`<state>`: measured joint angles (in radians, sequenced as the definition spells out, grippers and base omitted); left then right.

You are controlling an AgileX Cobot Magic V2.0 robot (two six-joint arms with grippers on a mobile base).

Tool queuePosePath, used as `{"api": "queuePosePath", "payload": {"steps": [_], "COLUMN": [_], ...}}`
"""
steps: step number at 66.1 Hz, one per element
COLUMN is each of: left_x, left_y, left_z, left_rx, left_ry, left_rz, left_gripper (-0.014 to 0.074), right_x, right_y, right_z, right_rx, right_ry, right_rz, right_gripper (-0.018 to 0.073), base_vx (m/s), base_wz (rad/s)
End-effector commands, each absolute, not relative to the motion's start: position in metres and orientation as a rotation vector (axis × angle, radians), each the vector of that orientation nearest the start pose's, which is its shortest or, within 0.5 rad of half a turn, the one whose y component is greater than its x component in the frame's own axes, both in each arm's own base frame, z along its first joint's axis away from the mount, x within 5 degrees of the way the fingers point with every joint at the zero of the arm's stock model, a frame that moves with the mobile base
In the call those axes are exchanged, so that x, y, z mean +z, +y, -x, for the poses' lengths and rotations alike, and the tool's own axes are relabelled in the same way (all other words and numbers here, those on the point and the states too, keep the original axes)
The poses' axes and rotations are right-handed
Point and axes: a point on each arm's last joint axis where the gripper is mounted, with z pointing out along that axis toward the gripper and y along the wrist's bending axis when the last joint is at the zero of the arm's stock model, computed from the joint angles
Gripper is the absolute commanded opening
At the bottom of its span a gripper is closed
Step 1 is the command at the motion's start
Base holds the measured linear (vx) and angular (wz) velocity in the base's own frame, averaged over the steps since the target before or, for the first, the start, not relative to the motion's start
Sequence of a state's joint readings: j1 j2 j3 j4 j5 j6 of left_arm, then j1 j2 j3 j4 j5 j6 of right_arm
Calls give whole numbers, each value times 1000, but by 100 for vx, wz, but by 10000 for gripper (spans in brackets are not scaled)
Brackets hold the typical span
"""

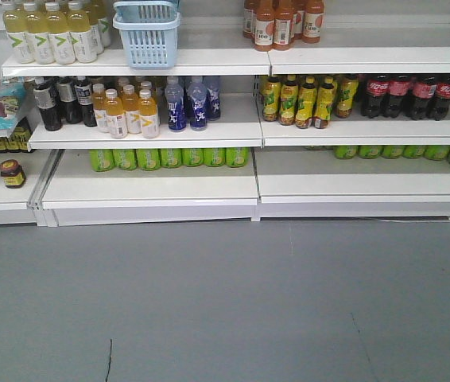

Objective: Place coke in basket with both arms
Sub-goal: 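Drive the base toward the shelf holding the light-blue basket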

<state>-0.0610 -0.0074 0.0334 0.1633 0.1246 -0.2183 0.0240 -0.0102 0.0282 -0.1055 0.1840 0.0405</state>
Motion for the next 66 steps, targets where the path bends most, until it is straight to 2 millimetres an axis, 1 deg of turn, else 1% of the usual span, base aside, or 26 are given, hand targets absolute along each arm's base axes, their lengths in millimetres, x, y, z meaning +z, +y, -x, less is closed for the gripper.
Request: {"api": "queuePosePath", "payload": {"steps": [1, 66], "left_x": [198, 198], "left_y": [-3, -3], "left_z": [-56, -56], "left_rx": [-99, -99], "left_ry": [1550, 1550], "left_rz": [15, 15], "left_gripper": [-6, -6], "right_x": [192, 192], "right_y": [0, 0], "right_z": [-56, -56], "right_rx": [-58, -58], "right_ry": [1599, 1599], "right_rz": [73, 73], "right_gripper": [-5, -5], "base_vx": [0, 0], "base_wz": [0, 0]}}
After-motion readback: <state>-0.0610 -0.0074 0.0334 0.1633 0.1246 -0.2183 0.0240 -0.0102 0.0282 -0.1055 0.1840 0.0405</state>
